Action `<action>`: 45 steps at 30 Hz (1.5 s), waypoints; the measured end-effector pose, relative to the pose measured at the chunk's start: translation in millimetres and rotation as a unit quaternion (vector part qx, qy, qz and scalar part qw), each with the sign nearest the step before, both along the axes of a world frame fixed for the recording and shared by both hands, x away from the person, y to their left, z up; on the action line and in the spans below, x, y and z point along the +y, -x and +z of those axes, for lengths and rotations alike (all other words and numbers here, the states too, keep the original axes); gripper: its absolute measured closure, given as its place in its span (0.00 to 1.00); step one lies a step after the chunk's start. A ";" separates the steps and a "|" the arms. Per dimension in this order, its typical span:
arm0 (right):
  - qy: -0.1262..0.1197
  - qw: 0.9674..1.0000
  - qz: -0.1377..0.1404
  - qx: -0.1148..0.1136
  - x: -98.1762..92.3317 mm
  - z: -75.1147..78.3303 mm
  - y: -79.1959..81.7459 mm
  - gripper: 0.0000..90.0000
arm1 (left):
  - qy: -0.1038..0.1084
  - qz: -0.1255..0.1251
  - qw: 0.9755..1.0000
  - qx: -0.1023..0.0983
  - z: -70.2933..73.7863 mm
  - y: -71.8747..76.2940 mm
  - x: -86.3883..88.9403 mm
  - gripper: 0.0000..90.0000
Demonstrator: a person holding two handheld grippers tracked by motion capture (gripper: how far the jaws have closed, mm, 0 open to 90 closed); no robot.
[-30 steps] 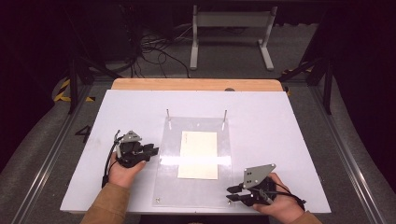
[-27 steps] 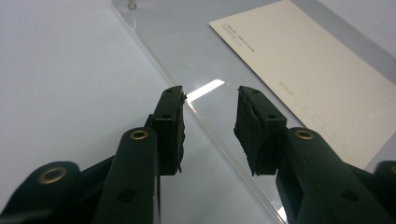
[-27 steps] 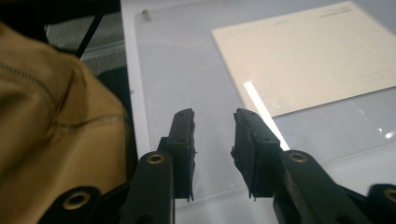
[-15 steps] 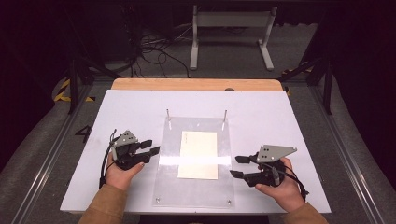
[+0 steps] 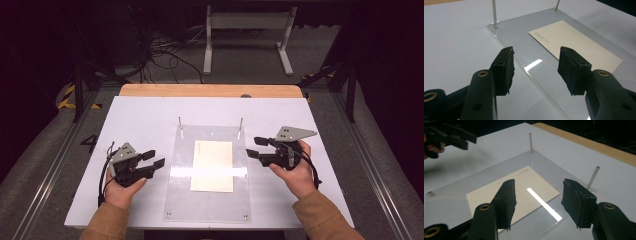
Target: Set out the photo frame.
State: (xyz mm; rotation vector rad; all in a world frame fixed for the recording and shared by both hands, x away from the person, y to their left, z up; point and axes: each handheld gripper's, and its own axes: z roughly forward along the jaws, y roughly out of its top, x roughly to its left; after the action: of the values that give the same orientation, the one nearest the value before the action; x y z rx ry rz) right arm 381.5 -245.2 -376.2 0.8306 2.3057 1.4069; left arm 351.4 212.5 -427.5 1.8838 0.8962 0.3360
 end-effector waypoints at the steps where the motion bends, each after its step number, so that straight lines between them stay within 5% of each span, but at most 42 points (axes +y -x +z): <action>1: 0.006 1.000 -0.007 0.002 0.8 0.5 -4.4 0.52 | -0.002 0.001 1.000 -0.001 0.1 3.3 1.3 0.52; 11: 0.026 0.998 -0.052 0.005 12.9 -1.1 -43.0 0.60 | -0.011 0.002 1.000 -0.003 -1.0 18.3 5.3 0.51; 14: -0.003 0.998 -0.061 -0.005 16.6 -9.7 -55.5 0.61 | -0.013 0.002 1.000 -0.006 -1.7 17.2 3.8 0.51; 24: 0.026 0.994 -0.102 -0.013 21.6 -26.5 -88.9 0.60 | -0.019 -0.005 1.000 -0.008 -3.5 15.7 0.0 0.51; 32: 0.029 0.993 -0.113 -0.011 20.2 -43.6 -102.7 0.70 | -0.020 -0.007 1.000 -0.007 -4.7 14.9 -2.0 0.51; 45: 0.049 0.993 -0.109 -0.022 33.1 -50.0 -115.4 0.84 | -0.023 -0.008 1.000 -0.006 -6.1 15.2 -2.4 0.50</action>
State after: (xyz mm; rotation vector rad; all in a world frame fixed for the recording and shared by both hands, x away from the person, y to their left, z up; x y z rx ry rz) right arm 496.8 -212.1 -426.1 0.9772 2.1567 1.1964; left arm 336.2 210.1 -433.5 1.9271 0.8719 0.3618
